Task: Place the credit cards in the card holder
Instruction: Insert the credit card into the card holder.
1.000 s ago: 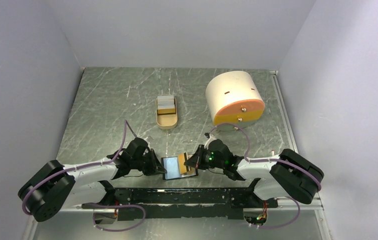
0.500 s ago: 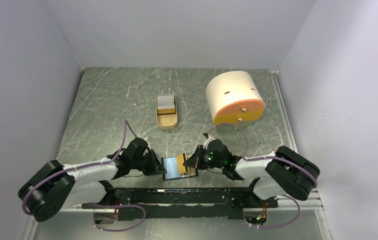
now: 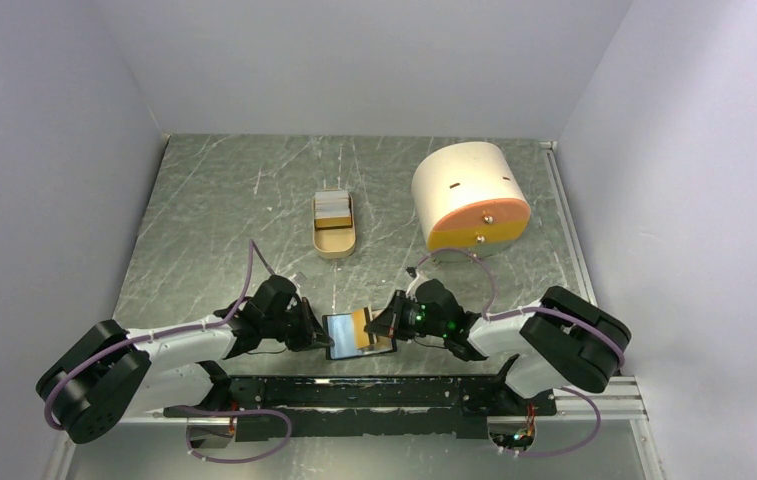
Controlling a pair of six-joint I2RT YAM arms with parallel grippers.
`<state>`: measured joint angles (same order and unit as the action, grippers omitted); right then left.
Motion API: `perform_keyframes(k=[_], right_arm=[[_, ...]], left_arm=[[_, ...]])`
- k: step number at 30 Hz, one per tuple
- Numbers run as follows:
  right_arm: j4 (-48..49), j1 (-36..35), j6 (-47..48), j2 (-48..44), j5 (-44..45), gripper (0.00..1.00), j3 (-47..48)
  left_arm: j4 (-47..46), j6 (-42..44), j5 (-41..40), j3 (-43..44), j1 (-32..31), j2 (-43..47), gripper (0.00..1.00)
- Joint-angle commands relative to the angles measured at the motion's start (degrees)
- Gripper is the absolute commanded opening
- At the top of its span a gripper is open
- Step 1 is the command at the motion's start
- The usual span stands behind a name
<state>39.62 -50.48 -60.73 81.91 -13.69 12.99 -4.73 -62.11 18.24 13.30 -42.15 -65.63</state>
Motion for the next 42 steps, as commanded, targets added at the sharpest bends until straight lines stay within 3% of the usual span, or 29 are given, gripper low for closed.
perform_keyframes(k=[1, 6, 27, 29, 31, 36, 42], right_arm=[[2.5, -0.2, -1.0, 0.9, -0.2, 0.01, -1.6], [3.5, -0.3, -1.8, 1.9, -1.0, 0.06, -2.3], [12.8, -0.9, -6.6, 8.6, -2.6, 0.05, -2.2], [12.4, -1.0, -6.6, 8.7, -2.6, 0.09, -2.0], [9.6, -1.1, -5.5, 7.9, -2.5, 0.17, -1.6], [-11.9, -1.2, 1.6, 0.1, 4.4, 0.44, 1.9], [-24.6, -1.3, 6.3, -3.5, 8.5, 0.47, 5.3]], left_arm=[[0.2, 1.0, -0.1, 0.3, -0.1, -0.2, 0.09], [-0.1, 0.7, 0.1, 0.3, -0.2, -0.1, 0.09], [-0.5, 0.5, 0.1, 0.5, -0.6, -0.6, 0.09], [-0.4, 0.6, 0.0, 0.6, -0.6, -0.6, 0.09], [-0.4, 0.5, 0.1, 0.7, -0.6, -0.7, 0.09], [-0.2, 0.5, -0.1, 0.5, -0.7, -0.5, 0.09], [-0.1, 0.5, -0.2, 0.4, -0.8, -0.6, 0.09]])
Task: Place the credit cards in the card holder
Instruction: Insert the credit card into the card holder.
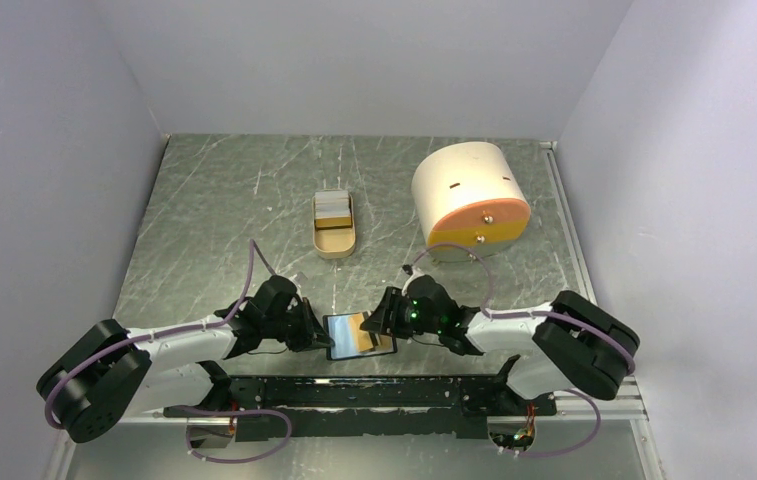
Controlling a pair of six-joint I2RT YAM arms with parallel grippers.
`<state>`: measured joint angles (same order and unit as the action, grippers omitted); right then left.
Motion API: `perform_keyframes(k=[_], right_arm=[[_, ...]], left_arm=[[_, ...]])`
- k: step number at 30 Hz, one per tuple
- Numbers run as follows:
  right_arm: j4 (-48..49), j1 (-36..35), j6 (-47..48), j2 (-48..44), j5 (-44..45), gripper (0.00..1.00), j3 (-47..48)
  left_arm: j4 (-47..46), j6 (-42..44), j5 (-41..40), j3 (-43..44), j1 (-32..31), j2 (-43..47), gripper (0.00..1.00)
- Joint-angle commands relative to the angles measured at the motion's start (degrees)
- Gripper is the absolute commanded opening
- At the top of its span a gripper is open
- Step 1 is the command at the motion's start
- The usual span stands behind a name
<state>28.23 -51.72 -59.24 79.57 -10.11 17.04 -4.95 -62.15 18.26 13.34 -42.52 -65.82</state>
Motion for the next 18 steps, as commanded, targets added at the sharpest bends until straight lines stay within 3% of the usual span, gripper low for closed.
perform_keyframes(k=[1, 5, 12, 18], right_arm=[[-13.7, 0.0, 5.0, -1.4, 5.2, 0.46, 1.4], [-14.9, -0.5, 5.6, -1.8, 5.4, 0.43, 2.5], [-12.1, -4.9, 4.1, 0.2, 5.5, 0.29, 3.8], [-10.0, -7.1, 3.8, 4.1, 4.5, 0.26, 5.9]], left_arm=[[0.1, 0.5, -0.2, 0.3, -0.4, -0.3, 0.09], [0.6, 0.6, -0.4, 0.6, -0.4, 0.2, 0.09], [0.3, 0.4, -0.4, 0.6, -0.4, 0.2, 0.09], [0.8, 0.6, -0.5, 1.4, -0.6, 0.1, 0.09]])
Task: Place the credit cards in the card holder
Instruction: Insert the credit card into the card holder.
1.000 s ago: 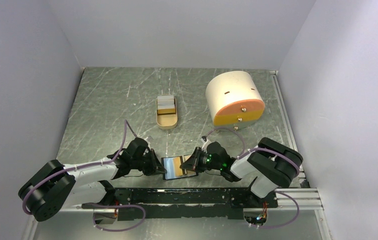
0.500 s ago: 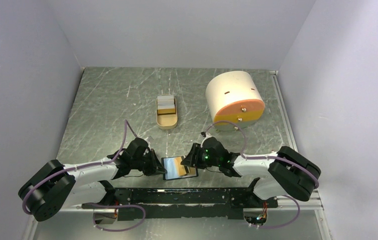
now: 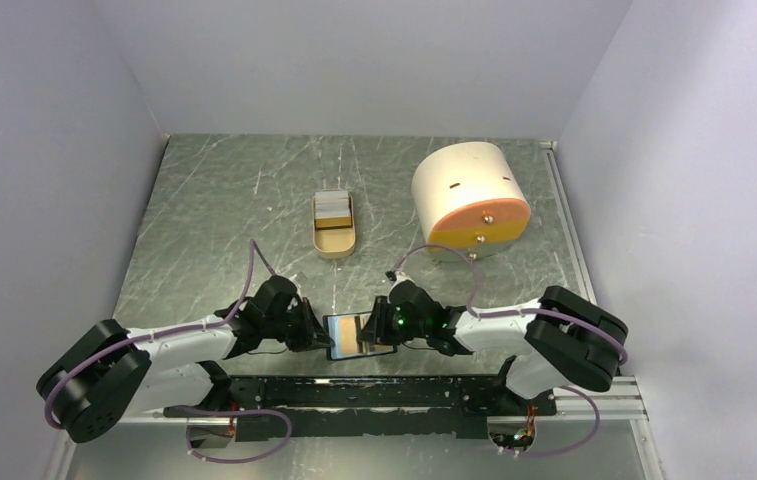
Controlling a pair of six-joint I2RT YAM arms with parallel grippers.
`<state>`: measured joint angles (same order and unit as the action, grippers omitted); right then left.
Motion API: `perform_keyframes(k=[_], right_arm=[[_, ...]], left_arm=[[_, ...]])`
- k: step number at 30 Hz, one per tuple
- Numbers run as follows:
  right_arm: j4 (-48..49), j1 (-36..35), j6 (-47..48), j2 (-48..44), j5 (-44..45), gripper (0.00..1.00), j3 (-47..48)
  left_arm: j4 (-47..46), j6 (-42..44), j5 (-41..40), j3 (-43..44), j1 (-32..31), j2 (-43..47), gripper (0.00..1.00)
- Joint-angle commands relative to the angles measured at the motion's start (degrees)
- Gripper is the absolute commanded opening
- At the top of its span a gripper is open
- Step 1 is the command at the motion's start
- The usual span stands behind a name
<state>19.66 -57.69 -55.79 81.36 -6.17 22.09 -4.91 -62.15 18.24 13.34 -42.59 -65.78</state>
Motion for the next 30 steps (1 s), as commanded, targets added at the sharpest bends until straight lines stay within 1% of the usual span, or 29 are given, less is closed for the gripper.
perform_keyframes(k=[1, 4, 7, 10, 14, 16, 17, 22, 25, 30], right_arm=[[-1.6, -1.2, 0.6, 2.3, 0.7, 0.27, 1.0], [-4.2, -1.1, 1.3, 1.0, 2.1, 0.36, 1.3], [-7.1, -1.0, 1.8, -1.5, 4.2, 0.40, 1.3], [-7.1, -0.5, 2.0, -2.5, 4.5, 0.42, 1.1], [-6.1, -0.4, 2.3, -0.5, 3.3, 0.44, 2.5], [-4.5, -0.5, 2.4, 0.6, 2.3, 0.44, 3.0], [-3.6, -0.5, 2.4, 1.2, 1.8, 0.42, 3.4], [0.6, -0.8, 2.2, 0.8, -0.2, 0.30, 3.2], [-1.1, -0.9, 2.4, 0.5, 0.4, 0.28, 3.4], [-3.0, -0.8, 2.7, 0.3, 1.8, 0.28, 2.5]], left_arm=[[0.9, 0.7, -0.6, 1.5, -0.6, 0.1, 0.09], [1.3, 0.7, -0.6, 1.6, -0.6, 0.5, 0.09], [1.2, 0.8, -0.6, 1.5, -0.6, 0.8, 0.09], [1.0, 0.8, -0.5, 1.4, -0.6, 0.9, 0.09], [0.6, 0.6, -0.2, 1.2, -0.6, 1.2, 0.09], [0.4, 0.5, -0.1, 0.9, -0.7, 1.5, 0.09], [0.2, 0.4, -0.1, 0.8, -0.7, 1.6, 0.09], [-0.4, 0.5, 0.3, 0.8, -0.7, 1.9, 0.09], [-0.4, 0.9, 0.6, 1.1, -0.7, 2.2, 0.09], [-0.8, 1.3, 1.1, 1.5, -0.7, 2.5, 0.09]])
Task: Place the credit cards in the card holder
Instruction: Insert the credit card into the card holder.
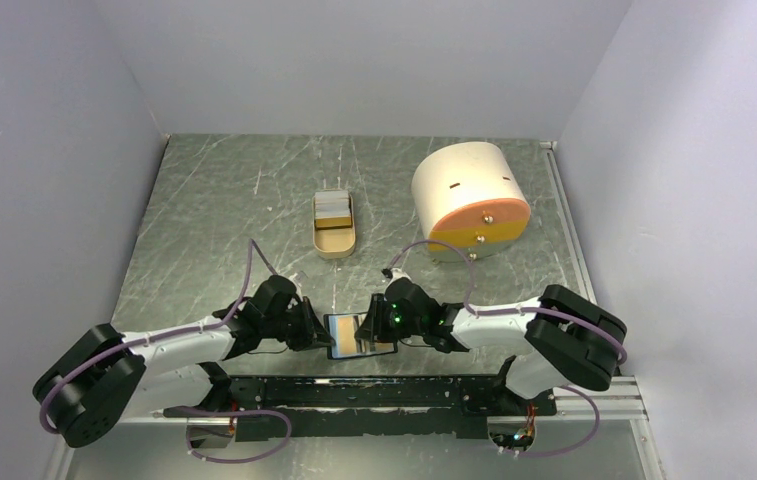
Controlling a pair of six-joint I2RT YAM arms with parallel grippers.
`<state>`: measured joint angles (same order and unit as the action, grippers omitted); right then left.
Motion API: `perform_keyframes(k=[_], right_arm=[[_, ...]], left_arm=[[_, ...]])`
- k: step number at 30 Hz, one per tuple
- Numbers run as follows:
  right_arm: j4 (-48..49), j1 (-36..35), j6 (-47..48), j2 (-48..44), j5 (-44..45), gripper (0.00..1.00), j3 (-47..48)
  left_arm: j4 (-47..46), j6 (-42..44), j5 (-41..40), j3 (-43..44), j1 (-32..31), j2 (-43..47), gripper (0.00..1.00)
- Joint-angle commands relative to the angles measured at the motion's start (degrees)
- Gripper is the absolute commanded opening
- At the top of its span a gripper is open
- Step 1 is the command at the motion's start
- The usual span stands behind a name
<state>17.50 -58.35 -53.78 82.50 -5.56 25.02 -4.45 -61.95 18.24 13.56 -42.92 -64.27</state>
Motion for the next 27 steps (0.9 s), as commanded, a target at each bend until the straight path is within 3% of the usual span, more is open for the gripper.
perform_keyframes(k=[1, 10, 18, 27], right_arm=[[-1.4, -0.2, 1.0, -0.9, 1.4, 0.28, -0.4], [-7.9, 0.0, 3.1, -2.9, 4.1, 0.41, 3.1], [-0.4, -0.5, 2.9, 0.6, -0.1, 0.26, 2.9], [2.2, -0.5, 2.5, -0.5, -0.1, 0.25, 0.2]], left_arm=[[-1.4, 1.2, 1.2, 1.3, -0.4, 1.0, 0.09], [-2.6, 0.3, 1.6, 0.6, -0.4, 1.2, 0.09], [-1.7, 0.3, 1.4, 0.5, -0.3, 2.4, 0.09], [-1.0, 0.0, 1.4, 0.6, -0.4, 3.7, 0.13]])
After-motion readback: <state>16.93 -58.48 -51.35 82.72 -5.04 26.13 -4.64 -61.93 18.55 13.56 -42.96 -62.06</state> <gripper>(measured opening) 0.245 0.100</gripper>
